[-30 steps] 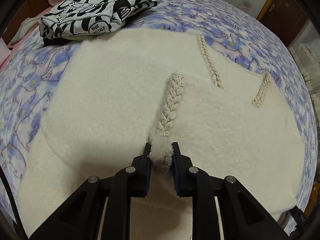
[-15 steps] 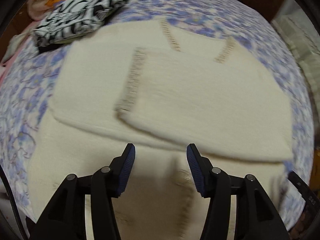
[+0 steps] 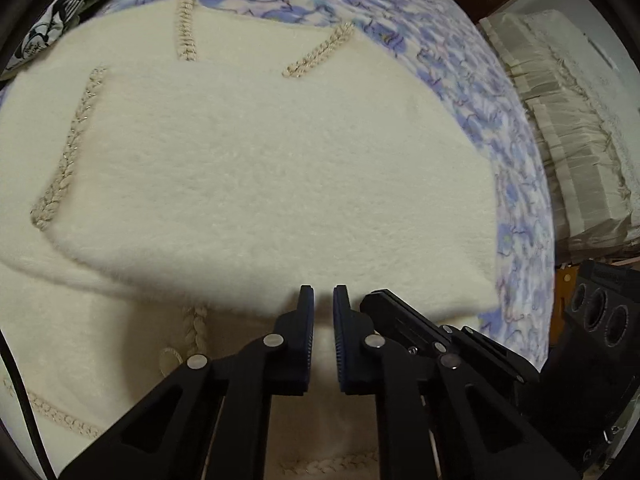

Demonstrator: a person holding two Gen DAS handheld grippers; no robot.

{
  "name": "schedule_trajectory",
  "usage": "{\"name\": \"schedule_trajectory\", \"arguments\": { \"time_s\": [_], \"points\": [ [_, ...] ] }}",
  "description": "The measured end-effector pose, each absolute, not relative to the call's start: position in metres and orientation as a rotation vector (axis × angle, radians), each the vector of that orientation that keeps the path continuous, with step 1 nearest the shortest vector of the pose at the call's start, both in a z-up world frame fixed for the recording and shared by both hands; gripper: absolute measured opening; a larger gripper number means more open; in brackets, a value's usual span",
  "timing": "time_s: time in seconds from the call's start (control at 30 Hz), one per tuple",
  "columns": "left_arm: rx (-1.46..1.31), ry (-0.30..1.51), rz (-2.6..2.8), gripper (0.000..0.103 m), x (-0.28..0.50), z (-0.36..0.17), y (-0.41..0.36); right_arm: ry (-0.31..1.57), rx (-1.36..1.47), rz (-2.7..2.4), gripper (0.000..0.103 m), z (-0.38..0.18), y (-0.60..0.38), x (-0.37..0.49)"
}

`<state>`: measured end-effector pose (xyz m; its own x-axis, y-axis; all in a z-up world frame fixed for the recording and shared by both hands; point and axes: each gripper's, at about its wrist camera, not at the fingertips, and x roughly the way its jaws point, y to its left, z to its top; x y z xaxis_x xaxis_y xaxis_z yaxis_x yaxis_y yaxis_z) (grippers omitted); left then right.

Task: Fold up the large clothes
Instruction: 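Smooth the folded cardigan with the closed tips of both tools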

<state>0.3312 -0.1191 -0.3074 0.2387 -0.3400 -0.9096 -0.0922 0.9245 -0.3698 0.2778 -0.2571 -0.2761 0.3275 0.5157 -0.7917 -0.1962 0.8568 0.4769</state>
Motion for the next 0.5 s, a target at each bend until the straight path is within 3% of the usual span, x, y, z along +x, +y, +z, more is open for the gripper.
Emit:
{"name": "schedule_trajectory", "arguments": {
  "time_s": [0.5],
  "points": [
    [-0.425,1.324,-0.062,0.003,0.338,-0.327,-0.090,1.189,0.337,0.322,0.000,-0.300,-0.305,0.278]
  ]
}}
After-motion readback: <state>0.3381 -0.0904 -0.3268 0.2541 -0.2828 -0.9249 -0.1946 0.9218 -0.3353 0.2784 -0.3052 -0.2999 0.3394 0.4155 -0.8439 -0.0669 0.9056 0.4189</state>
